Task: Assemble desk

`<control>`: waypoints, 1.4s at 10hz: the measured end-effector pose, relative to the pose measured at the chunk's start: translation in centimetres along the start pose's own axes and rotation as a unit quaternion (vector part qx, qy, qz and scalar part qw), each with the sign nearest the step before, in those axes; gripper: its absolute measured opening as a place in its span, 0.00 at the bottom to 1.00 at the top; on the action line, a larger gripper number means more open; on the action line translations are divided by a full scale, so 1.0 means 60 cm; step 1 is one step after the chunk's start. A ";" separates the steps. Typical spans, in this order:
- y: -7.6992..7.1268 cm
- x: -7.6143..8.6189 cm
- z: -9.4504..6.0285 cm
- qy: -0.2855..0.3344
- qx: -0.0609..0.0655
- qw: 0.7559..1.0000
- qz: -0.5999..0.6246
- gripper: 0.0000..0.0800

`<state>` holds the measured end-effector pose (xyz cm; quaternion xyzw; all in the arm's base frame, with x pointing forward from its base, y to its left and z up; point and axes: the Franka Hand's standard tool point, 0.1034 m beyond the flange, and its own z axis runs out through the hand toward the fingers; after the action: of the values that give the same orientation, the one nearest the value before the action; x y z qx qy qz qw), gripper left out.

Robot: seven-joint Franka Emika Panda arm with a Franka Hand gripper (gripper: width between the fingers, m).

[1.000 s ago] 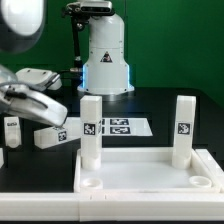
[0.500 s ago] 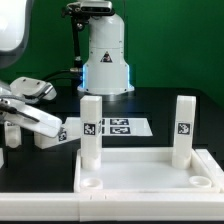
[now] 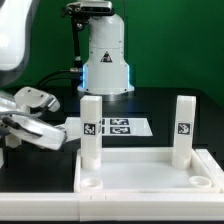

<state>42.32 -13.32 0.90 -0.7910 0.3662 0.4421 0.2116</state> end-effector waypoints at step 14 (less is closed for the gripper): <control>-0.042 -0.070 -0.156 0.220 0.018 0.967 -0.130 0.36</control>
Offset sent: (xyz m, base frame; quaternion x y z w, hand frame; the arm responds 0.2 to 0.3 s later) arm 0.0000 0.0000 0.0000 0.0000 0.0000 0.0000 1.0000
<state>47.91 -16.22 9.35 -0.9057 0.3055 0.2193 0.1957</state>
